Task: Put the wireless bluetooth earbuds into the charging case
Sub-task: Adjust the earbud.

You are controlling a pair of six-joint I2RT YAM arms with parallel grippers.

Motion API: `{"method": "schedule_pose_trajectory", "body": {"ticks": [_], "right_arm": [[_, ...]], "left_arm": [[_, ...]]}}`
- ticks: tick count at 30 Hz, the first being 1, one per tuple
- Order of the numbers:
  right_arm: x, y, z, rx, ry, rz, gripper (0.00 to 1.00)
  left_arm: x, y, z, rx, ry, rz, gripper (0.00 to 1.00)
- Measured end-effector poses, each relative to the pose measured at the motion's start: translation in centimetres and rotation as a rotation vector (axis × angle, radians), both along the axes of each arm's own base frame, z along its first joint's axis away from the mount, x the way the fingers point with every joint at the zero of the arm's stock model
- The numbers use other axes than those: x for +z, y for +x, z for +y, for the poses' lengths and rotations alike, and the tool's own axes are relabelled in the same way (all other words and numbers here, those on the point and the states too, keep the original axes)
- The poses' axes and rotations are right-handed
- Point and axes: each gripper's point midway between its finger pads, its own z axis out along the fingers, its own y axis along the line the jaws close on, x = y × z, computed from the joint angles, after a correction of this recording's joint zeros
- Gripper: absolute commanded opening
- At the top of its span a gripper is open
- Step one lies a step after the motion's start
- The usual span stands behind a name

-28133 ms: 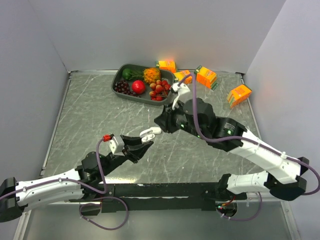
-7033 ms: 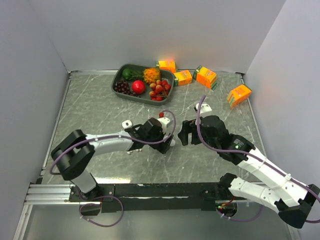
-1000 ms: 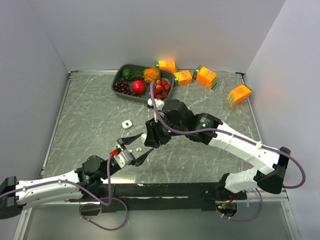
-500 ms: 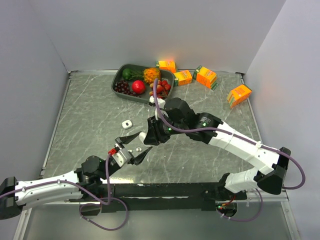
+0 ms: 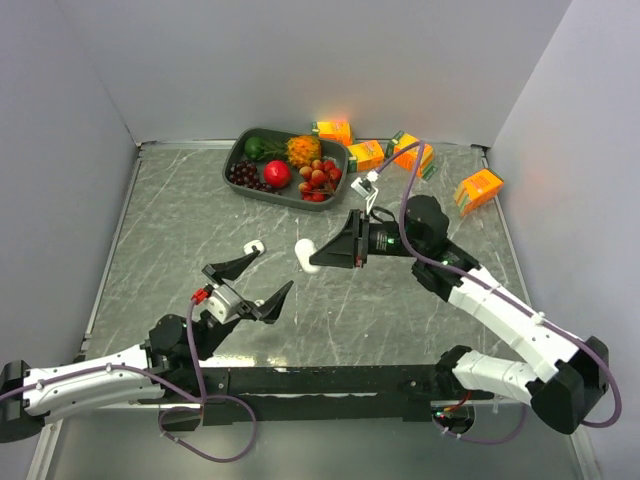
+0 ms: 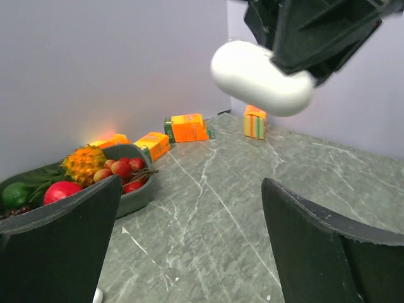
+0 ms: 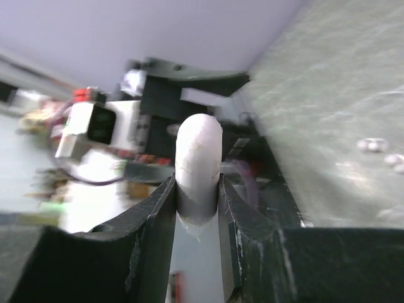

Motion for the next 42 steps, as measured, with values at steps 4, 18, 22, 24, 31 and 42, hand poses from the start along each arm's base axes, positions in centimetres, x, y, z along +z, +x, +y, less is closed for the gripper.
{"method": "schedule_pose_trajectory", "body": {"ticks": [4, 18, 22, 24, 31, 42], "right_arm": [[0.3, -0.6, 0.7, 0.099, 0.185, 0.123, 0.00], [2.5, 1.2, 2.1, 0.238, 0.436, 0.577, 0.00], [3.2, 0.9, 1.9, 0.261, 0.447, 0.602, 0.00], [3.1, 0.8, 1.9, 0.268, 0.444, 0.614, 0.00], [2.7, -0.4, 1.8, 0.324, 0.399, 0.631, 0.00], [1.6, -3.4, 0.7, 0.371, 0.235, 0.642, 0.00]], "left_arm": [[0.4, 0.3, 0.3, 0.023, -0.025, 0.001, 0.96], [2.5, 0.6, -1.3, 0.035, -0.018, -0.123, 0.96], [4.3, 0.5, -1.4, 0.052, 0.018, -0.203, 0.96], [5.2, 0.5, -1.4, 0.068, 0.048, -0.250, 0.96], [5.0, 1.1, -1.5, 0.148, 0.246, -0.389, 0.99], [1.7, 1.9, -2.6, 0.191, 0.616, -0.532, 0.94]]}}
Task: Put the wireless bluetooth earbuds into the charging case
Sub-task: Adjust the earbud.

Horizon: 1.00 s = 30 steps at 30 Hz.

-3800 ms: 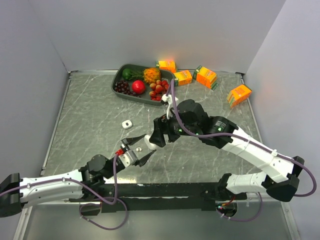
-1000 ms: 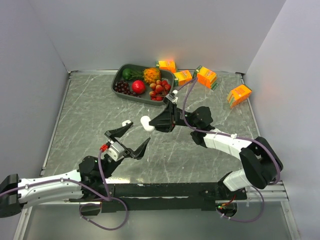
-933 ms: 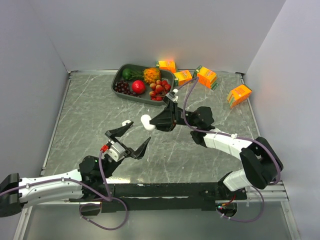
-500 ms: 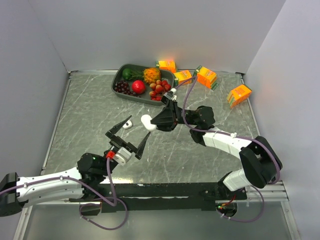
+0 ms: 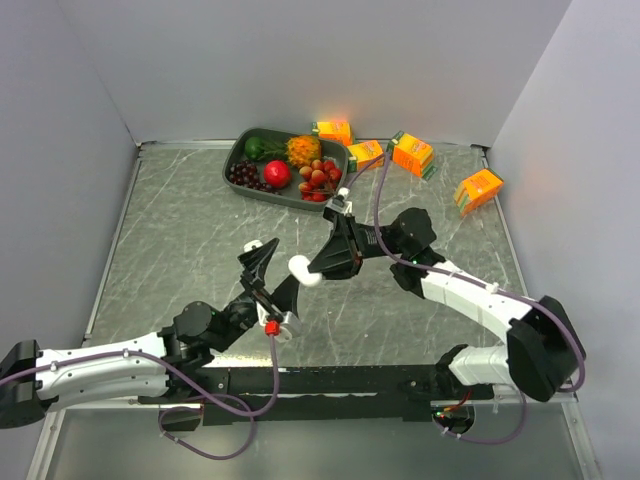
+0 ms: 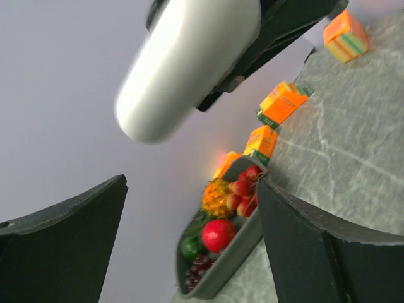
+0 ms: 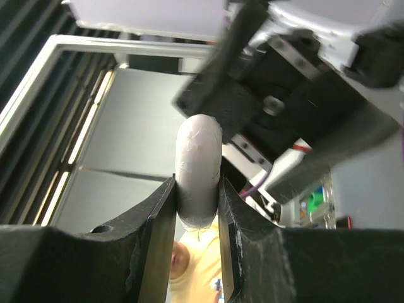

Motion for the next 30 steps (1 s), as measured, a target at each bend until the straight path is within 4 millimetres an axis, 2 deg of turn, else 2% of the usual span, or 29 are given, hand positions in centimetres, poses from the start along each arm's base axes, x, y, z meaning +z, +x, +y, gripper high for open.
{"method": "schedule_pose_trajectory", "body": {"ticks": [1, 4, 10, 14, 16, 19, 21, 23, 27, 28, 30], "right_arm": [[-0.3, -0.1, -0.1, 0.003, -0.021, 0.005, 0.00], [-1.5, -0.2, -0.1, 0.005, -0.123, 0.012, 0.00], [-2.1, 1.5, -1.0, -0.043, -0.251, -0.027, 0.00], [-2.8, 2.4, -2.2, -0.077, -0.325, -0.026, 0.00], [-2.9, 2.7, -2.7, -0.088, -0.345, -0.039, 0.00], [-3.4, 2.9, -3.2, -0.095, -0.370, -0.044, 0.00], [-4.1, 3.0, -3.5, -0.094, -0.390, -0.033, 0.00], [-5.0, 3.4, -3.7, -0.097, -0.410, -0.014, 0.00], [-7.7, 3.7, -4.1, -0.097, -0.450, 0.053, 0.00], [-8.2, 3.6, -4.2, -0.095, -0.457, 0.069, 0.00], [-8.9, 3.4, -4.3, -0.093, -0.471, 0.098, 0.00]], "left_arm": [[0.1, 0.0, 0.0, 0.003, 0.013, -0.008, 0.98], [-0.1, 0.0, -0.2, 0.011, 0.081, -0.035, 0.96], [-1.9, -0.2, -0.6, 0.018, 0.202, -0.041, 0.96], [-2.6, 0.2, -0.6, 0.079, 0.209, 0.004, 0.96], [-2.6, 1.0, -0.7, 0.136, 0.216, 0.093, 0.96], [0.0, 1.8, -1.8, 0.125, 0.139, 0.237, 0.96], [2.3, 2.3, -1.2, 0.116, 0.009, 0.312, 0.96], [3.4, 2.6, -0.1, 0.123, -0.110, 0.351, 0.96], [1.4, 2.0, 0.4, 0.079, -0.198, 0.395, 0.96], [0.4, 1.7, 0.4, 0.058, -0.193, 0.391, 0.96], [-3.0, 1.1, 0.3, 0.025, -0.143, 0.393, 0.96]]}}
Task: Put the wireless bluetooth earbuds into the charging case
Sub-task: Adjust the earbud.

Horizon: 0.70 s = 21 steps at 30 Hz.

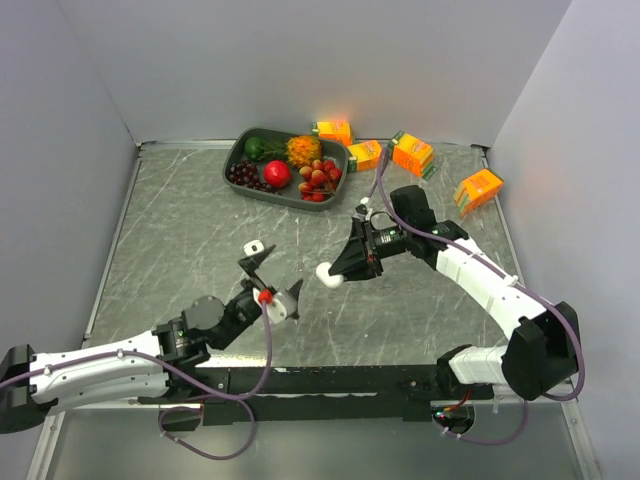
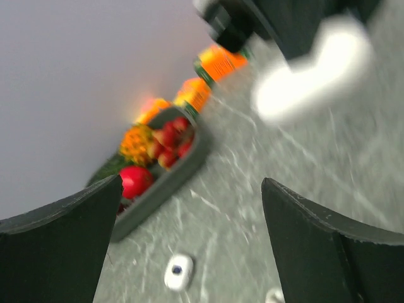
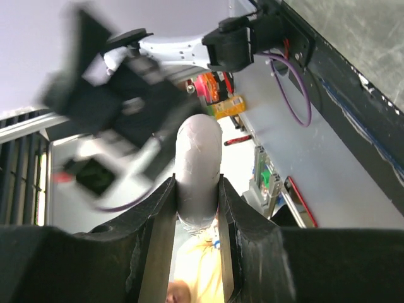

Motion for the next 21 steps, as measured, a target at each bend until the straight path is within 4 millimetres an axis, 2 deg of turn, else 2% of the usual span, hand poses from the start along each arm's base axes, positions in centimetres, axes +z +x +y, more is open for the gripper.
{"method": "schedule_pose_trajectory", "body": {"ticks": [2, 4, 7, 10, 11, 14, 18, 21], "right_arm": [[0.0, -0.1, 0.0, 0.001, 0.000, 0.002, 0.00], [0.2, -0.2, -0.1, 0.000, 0.002, -0.002, 0.00], [0.6, -0.5, -0.2, 0.000, 0.008, -0.012, 0.00], [0.9, -0.8, 0.0, 0.008, 0.007, -0.015, 0.00], [1.0, -0.9, 0.1, 0.011, 0.006, -0.017, 0.00], [1.1, -1.2, 0.3, 0.021, 0.005, -0.023, 0.00], [1.1, -1.1, 0.7, 0.022, 0.005, -0.014, 0.00], [1.1, -0.7, 1.1, 0.016, 0.011, -0.009, 0.00]], "left_arm": [[-3.0, -0.4, 0.0, -0.028, 0.079, 0.004, 0.97], [-3.9, -0.6, -0.2, -0.050, 0.123, -0.014, 0.99], [-3.3, -1.1, -0.7, -0.090, 0.137, -0.068, 0.93], [-2.4, -1.3, -1.1, -0.115, 0.137, -0.120, 0.81], [-2.2, -1.4, -1.3, -0.124, 0.139, -0.134, 0.73], [-2.4, -1.6, -2.2, -0.155, 0.172, -0.169, 0.61], [-3.4, -1.9, -3.5, -0.205, 0.218, -0.181, 0.63], [-3.4, -2.3, -4.1, -0.237, 0.210, -0.190, 0.67]]}}
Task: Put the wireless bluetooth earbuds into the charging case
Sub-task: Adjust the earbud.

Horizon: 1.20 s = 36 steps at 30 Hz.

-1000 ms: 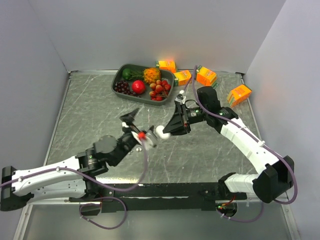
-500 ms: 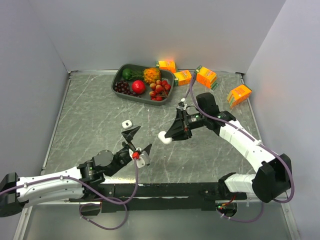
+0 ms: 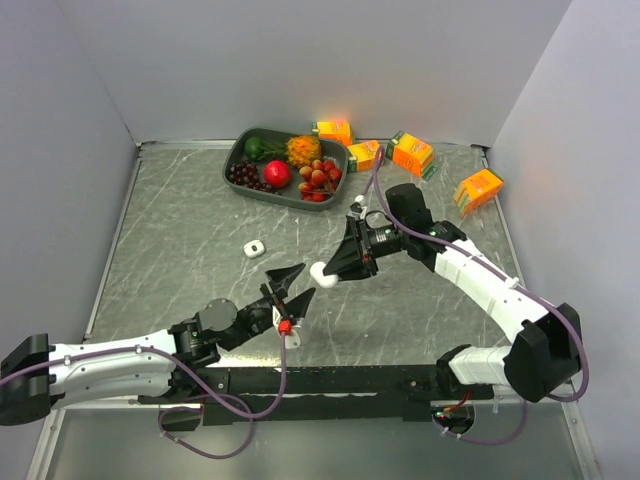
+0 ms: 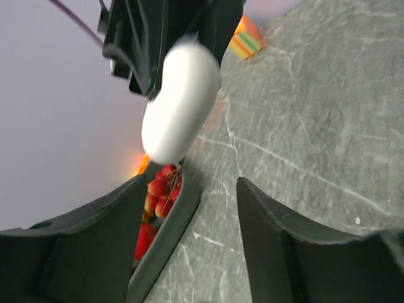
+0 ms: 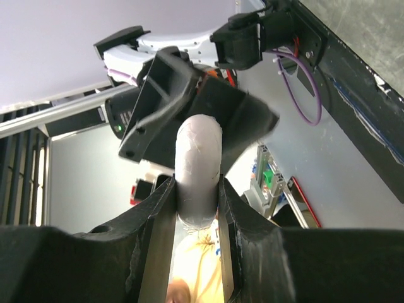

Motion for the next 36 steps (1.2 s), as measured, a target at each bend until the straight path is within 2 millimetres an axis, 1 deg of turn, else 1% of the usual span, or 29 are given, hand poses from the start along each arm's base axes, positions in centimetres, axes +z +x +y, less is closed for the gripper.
{"method": "schedule_pose_trajectory", "body": {"ticks": [3, 5, 9, 11, 17, 26, 27, 30, 31, 33, 34, 36], "right_arm": [[-0.1, 0.4, 0.3, -0.004, 0.002, 0.008, 0.00], [-0.3, 0.6, 0.5, -0.006, 0.002, 0.013, 0.00], [-0.5, 0.6, 1.0, 0.003, 0.000, 0.026, 0.00], [-0.5, 0.5, 1.3, 0.009, 0.003, 0.025, 0.00], [-0.2, 0.2, 1.6, 0.018, 0.012, 0.023, 0.00], [-0.4, 0.2, 1.6, 0.014, 0.001, 0.030, 0.00], [-0.4, 0.2, 1.6, 0.012, -0.002, 0.031, 0.00], [-0.5, 0.2, 1.7, 0.008, -0.007, 0.028, 0.00], [-0.6, 0.2, 1.7, 0.007, -0.009, 0.028, 0.00], [-0.6, 0.2, 1.8, 0.006, -0.013, 0.030, 0.00], [-0.6, 0.2, 1.8, 0.005, -0.012, 0.029, 0.00], [-0.6, 0.3, 1.8, 0.001, -0.014, 0.027, 0.00]], "left_arm": [[0.8, -0.4, -0.4, -0.026, -0.021, -0.009, 0.73], [1.7, -0.7, -0.7, -0.040, -0.048, -0.016, 0.77], [3.2, -1.1, -1.1, -0.063, -0.090, -0.029, 0.73], [3.5, -1.2, -1.4, -0.073, -0.096, -0.031, 0.68], [3.0, -1.6, -2.0, -0.089, -0.073, -0.032, 0.64], [2.2, -1.3, -1.9, -0.062, -0.002, -0.076, 0.57], [2.1, -1.2, -1.9, -0.056, 0.005, -0.080, 0.55], [2.1, -0.9, -1.8, -0.037, 0.021, -0.095, 0.47], [2.1, -0.9, -1.7, -0.032, 0.022, -0.098, 0.39], [2.3, -0.6, -1.6, -0.016, 0.025, -0.106, 0.35], [2.3, -0.6, -1.5, -0.014, 0.025, -0.108, 0.31], [2.3, -0.5, -1.5, -0.006, 0.034, -0.116, 0.29]]}}
